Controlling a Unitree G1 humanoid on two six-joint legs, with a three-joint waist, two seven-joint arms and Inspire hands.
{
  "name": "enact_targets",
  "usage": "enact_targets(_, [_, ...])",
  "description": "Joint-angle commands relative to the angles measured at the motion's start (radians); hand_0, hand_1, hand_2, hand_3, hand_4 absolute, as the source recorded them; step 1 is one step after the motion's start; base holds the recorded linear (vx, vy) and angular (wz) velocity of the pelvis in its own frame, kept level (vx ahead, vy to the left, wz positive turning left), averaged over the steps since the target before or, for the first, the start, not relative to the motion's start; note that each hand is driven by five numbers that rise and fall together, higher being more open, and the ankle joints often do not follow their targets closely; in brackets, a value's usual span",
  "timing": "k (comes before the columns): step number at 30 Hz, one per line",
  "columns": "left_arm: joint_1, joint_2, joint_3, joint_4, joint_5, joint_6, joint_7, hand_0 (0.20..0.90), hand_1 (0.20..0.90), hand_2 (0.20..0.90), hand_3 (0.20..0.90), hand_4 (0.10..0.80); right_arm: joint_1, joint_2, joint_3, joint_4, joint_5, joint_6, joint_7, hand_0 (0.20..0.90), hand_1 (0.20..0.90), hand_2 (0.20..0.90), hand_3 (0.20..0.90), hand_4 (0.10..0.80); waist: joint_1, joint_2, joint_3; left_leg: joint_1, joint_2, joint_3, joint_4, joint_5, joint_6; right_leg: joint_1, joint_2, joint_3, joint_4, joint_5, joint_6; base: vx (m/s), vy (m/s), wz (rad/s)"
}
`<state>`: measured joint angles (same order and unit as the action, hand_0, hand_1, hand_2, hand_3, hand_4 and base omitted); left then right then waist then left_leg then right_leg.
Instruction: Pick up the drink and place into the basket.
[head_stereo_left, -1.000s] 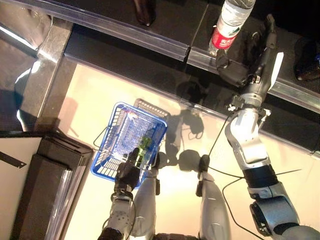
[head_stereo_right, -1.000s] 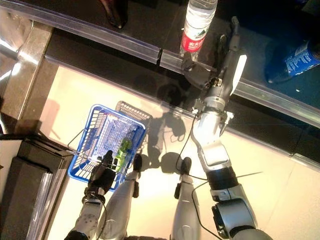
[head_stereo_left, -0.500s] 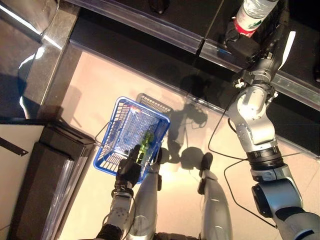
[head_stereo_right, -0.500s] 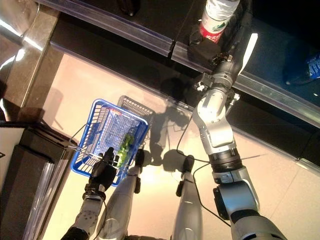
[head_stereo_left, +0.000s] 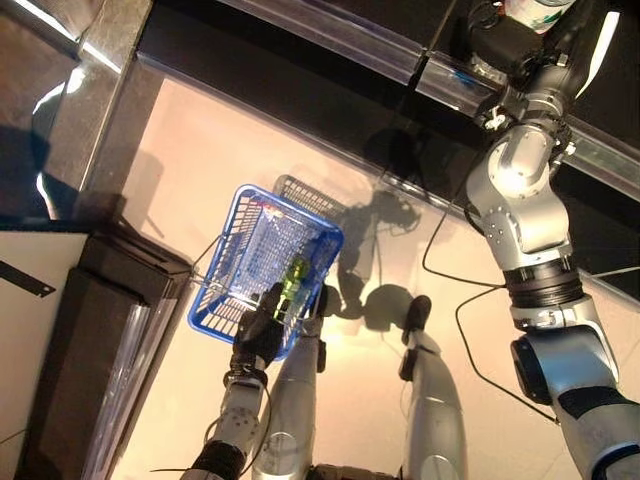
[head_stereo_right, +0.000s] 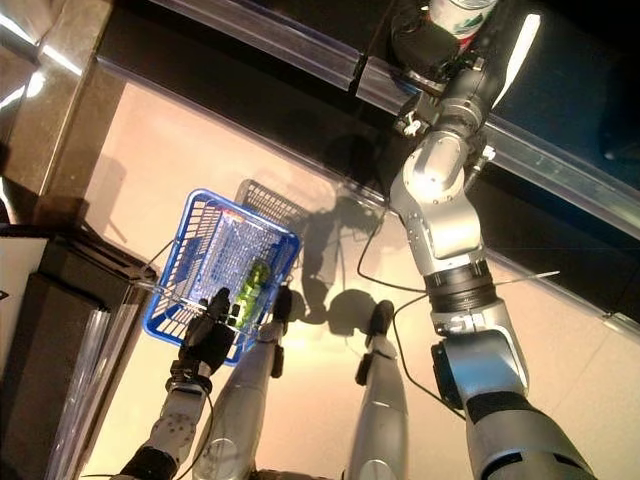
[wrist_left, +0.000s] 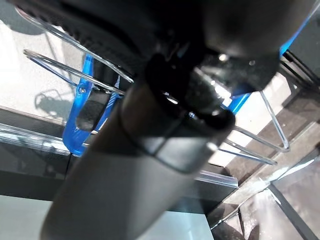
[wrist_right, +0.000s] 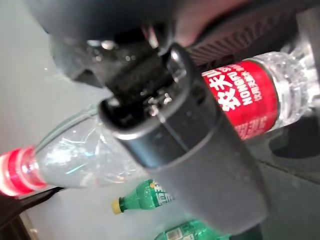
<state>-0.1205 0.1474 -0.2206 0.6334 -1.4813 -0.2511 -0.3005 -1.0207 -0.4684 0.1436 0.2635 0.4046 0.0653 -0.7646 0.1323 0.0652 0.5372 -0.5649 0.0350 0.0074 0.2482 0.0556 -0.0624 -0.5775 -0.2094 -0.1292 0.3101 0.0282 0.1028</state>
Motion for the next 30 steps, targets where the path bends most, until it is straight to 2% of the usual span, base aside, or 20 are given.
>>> enact_targets(1, [0.056, 0.016, -0.010, -0.198, -0.027, -0.026, -0.121, 0.300, 0.300, 0.300, 0.200, 0.100, -0.133, -0.105, 0.019, -0.094, -0.010, -0.053, -0.030, 0.900, 0.900, 0.900, 0.900, 0.800, 0.003, 0.017, -0.017, -0.051, -0.045, -0.026, 0.065, -0.007, 0.076, 0.014, 0.026, -0.030, 0.002, 0.003, -0.073, 0.000, 0.000, 0.00])
enact_targets(4, [0.052, 0.033, -0.010, -0.184, -0.038, -0.019, -0.138, 0.300, 0.300, 0.300, 0.200, 0.100, -0.198, -0.140, 0.046, 0.018, 0.017, -0.091, -0.044, 0.900, 0.900, 0.900, 0.900, 0.800, 0.016, 0.018, -0.017, -0.061, -0.051, -0.031, 0.059, -0.004, 0.077, 0.006, 0.027, -0.039, 0.000, 0.005, -0.073, 0.000, 0.000, 0.00])
enact_targets(10, [0.049, 0.047, -0.013, -0.178, -0.046, -0.011, -0.153, 0.300, 0.300, 0.300, 0.200, 0.100, -0.240, -0.161, 0.067, 0.054, 0.060, -0.120, -0.042, 0.900, 0.900, 0.900, 0.900, 0.800, 0.022, 0.019, -0.017, -0.073, -0.058, -0.040, 0.059, -0.003, 0.077, -0.004, 0.024, -0.045, -0.002, 0.008, -0.070, -0.003, 0.001, 0.05])
enact_targets(13, [0.049, 0.054, -0.016, -0.183, -0.057, -0.011, -0.155, 0.300, 0.300, 0.300, 0.200, 0.100, -0.257, -0.158, 0.080, 0.037, 0.052, -0.104, -0.047, 0.900, 0.900, 0.900, 0.900, 0.800, 0.023, 0.019, -0.017, -0.079, -0.059, -0.040, 0.056, -0.002, 0.078, -0.012, 0.027, -0.045, -0.004, 0.009, -0.070, 0.000, 0.000, 0.00])
enact_targets(14, [0.049, 0.055, -0.016, -0.187, -0.058, -0.010, -0.152, 0.300, 0.300, 0.300, 0.200, 0.100, -0.262, -0.157, 0.085, 0.027, 0.054, -0.094, -0.049, 0.707, 0.707, 0.707, 0.675, 0.575, 0.023, 0.018, -0.017, -0.079, -0.060, -0.040, 0.054, -0.002, 0.078, -0.012, 0.028, -0.045, -0.006, 0.010, -0.071, 0.000, 0.000, 0.00])
enact_targets(15, [0.049, 0.055, -0.015, -0.189, -0.058, -0.008, -0.152, 0.300, 0.300, 0.300, 0.200, 0.100, -0.265, -0.157, 0.088, 0.022, 0.051, -0.092, -0.053, 0.300, 0.300, 0.300, 0.200, 0.100, 0.023, 0.017, -0.017, -0.078, -0.060, -0.039, 0.052, -0.001, 0.078, -0.012, 0.029, -0.044, -0.006, 0.010, -0.071, 0.000, 0.000, 0.00])
enact_targets(20, [0.051, 0.053, -0.016, -0.190, -0.056, -0.010, -0.156, 0.300, 0.300, 0.300, 0.200, 0.100, -0.266, -0.160, 0.088, 0.023, 0.059, -0.086, -0.054, 0.300, 0.300, 0.300, 0.200, 0.100, 0.023, 0.015, -0.017, -0.076, -0.060, -0.038, 0.048, 0.000, 0.077, -0.010, 0.031, -0.046, -0.008, 0.008, -0.072, 0.000, 0.000, 0.00])
enact_targets(30, [0.042, 0.067, -0.021, -0.179, -0.070, -0.022, -0.200, 0.300, 0.300, 0.300, 0.200, 0.100, -0.281, -0.169, 0.099, 0.082, 0.063, -0.131, -0.051, 0.300, 0.300, 0.300, 0.200, 0.100, 0.028, 0.016, -0.017, -0.067, -0.063, -0.038, 0.039, -0.003, 0.076, -0.001, 0.030, -0.058, -0.013, 0.006, -0.070, 0.000, 0.000, 0.00])
